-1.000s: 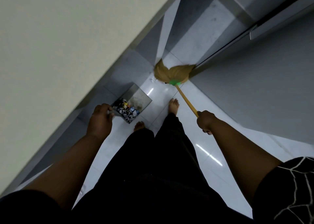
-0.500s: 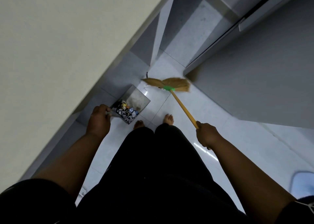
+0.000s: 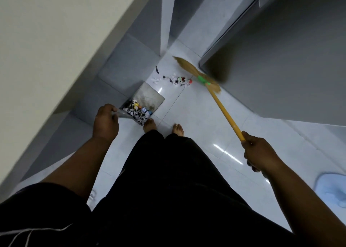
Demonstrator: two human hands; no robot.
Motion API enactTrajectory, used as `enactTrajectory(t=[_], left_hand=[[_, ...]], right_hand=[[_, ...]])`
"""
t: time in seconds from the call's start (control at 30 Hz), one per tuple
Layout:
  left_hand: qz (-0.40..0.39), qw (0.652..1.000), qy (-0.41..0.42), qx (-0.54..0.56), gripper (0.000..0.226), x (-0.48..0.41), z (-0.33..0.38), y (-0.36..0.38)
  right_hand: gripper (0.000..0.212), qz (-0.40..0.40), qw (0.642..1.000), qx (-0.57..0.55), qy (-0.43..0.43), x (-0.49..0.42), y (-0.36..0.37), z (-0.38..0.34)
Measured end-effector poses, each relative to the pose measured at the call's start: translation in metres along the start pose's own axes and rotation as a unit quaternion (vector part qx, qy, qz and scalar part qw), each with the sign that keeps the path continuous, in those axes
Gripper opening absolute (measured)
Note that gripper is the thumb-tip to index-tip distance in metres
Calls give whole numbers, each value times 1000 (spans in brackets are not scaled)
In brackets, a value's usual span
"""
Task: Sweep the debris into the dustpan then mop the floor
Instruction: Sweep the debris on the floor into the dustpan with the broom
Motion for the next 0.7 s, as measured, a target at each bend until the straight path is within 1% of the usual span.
enactTrajectory(t=[0.2,0.43,0.5,0.6,0.7], left_hand=[[1,1000,6,1,14,11,17,9],[-15,999,36,-15,12,20,42,30],[-16,998,50,-18,12,21,50,36],[-22,998,59,-23,13,22,61,44],[-31,996,72,-36,12,25,66,49]], right_hand=[[42,10,998,-59,33,-9,-25,46],[38,48,993,-66,86,-7,-62,127],[34,62,989,-77,108,-7,-69,154],[19,84,977,-114,160,-17,-77,193],[19,107,964,-135,200,-34,-82,219]])
Point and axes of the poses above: each hand's wrist, its own x-axis away from the middle knuckle, its own y-axis out of the palm, z = x × y, the point moved 6 cm from there along -x, towards the middle knuckle, and after that the axes turned 3 degrees about y, right-handed, at the moved point
